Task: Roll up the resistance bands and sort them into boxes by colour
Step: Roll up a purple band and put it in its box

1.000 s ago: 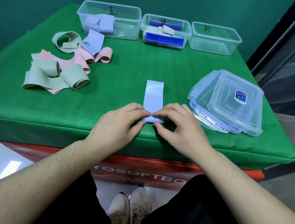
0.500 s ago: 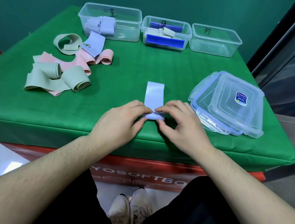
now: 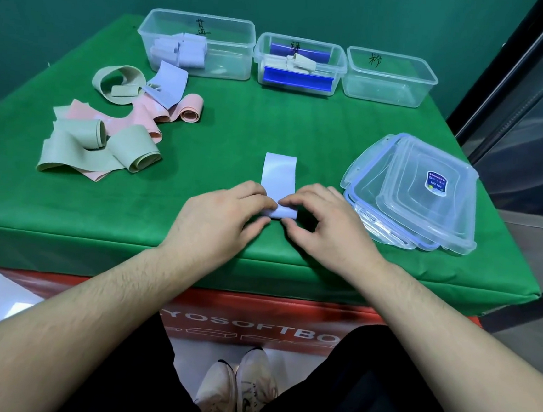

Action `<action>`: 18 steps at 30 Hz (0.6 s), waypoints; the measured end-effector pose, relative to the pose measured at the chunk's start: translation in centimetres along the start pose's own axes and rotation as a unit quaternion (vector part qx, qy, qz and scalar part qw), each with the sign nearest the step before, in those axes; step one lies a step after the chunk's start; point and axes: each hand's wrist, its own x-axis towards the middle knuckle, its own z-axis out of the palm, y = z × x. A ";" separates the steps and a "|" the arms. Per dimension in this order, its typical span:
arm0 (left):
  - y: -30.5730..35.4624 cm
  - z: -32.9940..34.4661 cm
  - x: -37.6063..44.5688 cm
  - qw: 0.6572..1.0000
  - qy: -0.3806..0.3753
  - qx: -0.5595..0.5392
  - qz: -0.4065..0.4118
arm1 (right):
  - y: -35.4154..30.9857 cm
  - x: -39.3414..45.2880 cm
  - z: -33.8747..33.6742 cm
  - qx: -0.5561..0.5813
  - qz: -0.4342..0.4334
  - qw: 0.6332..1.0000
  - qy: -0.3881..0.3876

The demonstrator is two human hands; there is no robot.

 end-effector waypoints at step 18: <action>-1.6 1.2 1.2 0.999 -0.025 -0.024 -0.021 | 0.9 0.9 0.4 -0.009 0.031 0.999 -0.004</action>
